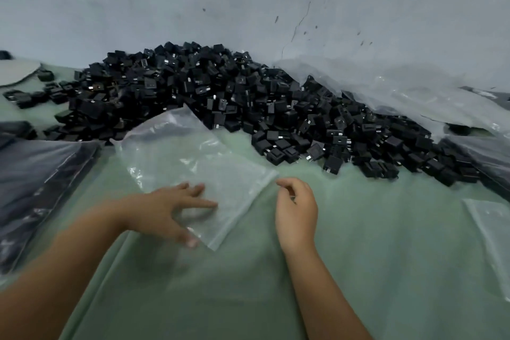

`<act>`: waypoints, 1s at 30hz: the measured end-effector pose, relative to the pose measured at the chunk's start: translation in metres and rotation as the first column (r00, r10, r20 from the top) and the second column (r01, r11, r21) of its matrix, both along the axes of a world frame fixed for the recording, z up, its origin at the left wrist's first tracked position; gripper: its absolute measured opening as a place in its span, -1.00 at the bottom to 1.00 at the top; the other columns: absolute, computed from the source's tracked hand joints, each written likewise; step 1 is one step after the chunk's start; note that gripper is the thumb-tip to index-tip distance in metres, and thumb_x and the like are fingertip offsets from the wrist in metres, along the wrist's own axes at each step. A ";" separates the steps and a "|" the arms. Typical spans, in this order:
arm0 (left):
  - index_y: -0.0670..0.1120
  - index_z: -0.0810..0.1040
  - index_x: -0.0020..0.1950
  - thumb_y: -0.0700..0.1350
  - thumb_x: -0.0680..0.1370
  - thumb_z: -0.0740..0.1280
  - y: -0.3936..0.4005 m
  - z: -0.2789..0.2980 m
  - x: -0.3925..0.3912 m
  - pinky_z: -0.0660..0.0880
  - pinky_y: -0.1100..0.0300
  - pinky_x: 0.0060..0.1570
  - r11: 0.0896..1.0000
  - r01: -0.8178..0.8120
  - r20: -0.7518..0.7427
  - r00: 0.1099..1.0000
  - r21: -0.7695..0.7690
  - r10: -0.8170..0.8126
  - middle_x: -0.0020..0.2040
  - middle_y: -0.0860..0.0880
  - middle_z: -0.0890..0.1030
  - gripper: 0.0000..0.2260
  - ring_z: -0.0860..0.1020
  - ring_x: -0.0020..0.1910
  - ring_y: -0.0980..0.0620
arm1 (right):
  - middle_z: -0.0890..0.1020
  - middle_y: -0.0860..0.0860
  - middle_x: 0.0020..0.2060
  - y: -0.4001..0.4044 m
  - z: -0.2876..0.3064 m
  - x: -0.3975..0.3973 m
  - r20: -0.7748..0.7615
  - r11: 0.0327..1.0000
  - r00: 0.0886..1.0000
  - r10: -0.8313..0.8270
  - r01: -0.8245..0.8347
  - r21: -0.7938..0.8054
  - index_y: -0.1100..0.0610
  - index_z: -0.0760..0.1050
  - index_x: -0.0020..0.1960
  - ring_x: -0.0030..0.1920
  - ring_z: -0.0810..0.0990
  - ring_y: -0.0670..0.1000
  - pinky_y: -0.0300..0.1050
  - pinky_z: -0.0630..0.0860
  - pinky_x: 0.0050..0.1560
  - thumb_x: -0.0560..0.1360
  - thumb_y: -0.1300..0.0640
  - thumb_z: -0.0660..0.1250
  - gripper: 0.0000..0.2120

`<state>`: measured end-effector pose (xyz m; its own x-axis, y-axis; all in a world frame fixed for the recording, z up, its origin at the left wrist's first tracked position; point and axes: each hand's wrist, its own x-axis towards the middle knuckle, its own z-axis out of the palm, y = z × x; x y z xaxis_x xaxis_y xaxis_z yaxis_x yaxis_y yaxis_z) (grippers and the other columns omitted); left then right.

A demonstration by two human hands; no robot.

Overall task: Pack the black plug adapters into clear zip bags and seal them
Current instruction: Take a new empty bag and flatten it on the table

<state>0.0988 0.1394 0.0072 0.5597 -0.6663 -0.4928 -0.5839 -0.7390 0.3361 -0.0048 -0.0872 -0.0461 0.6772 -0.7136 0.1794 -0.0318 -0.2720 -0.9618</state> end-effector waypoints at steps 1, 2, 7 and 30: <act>0.48 0.43 0.26 0.52 0.28 0.32 0.000 0.005 -0.001 0.13 0.07 0.50 0.986 -0.107 -0.097 0.991 -0.128 0.095 0.49 0.29 0.25 -0.45 0.18 0.48 0.29 | 0.54 -0.20 -0.08 0.000 0.000 -0.001 0.019 1.000 1.000 -0.021 0.021 0.010 -0.13 0.53 -0.10 0.00 0.53 -0.14 -0.21 0.46 0.06 0.49 0.27 0.21 -0.70; 0.41 0.59 0.09 0.56 0.31 0.23 -0.002 0.008 -0.002 0.30 0.14 0.37 0.912 -0.243 -0.157 0.967 -0.329 0.201 0.32 0.29 0.50 -0.54 0.42 0.33 0.32 | 0.54 -0.20 -0.07 -0.001 0.001 -0.001 0.041 0.999 0.998 -0.040 0.040 0.013 -0.13 0.53 -0.08 0.00 0.53 -0.15 -0.17 0.47 0.09 0.49 0.29 0.20 -0.69; 0.05 0.52 0.34 0.04 0.66 0.14 -0.030 -0.018 -0.003 0.31 0.05 0.33 0.741 -0.336 0.387 0.687 -0.582 0.615 0.41 -0.03 0.47 -0.69 0.37 0.42 -0.05 | 0.51 -0.20 -0.09 -0.004 0.016 -0.003 0.117 0.978 0.989 -0.088 0.109 -0.180 -0.05 0.56 -0.09 0.06 0.50 -0.08 -0.02 0.42 0.20 0.47 0.33 0.23 -0.70; 0.28 -0.10 0.57 0.27 0.61 -0.11 -0.050 -0.068 -0.003 -0.28 0.01 0.50 0.921 -0.312 0.433 0.815 -0.233 0.386 0.61 -0.04 -0.20 -0.48 -0.21 0.58 -0.05 | -0.21 -0.02 0.55 0.020 -0.007 0.074 -0.771 0.491 0.632 0.076 -0.697 -0.523 -0.06 -0.21 0.57 0.53 -0.28 -0.05 0.15 -0.40 0.43 0.59 -0.26 -0.21 -0.39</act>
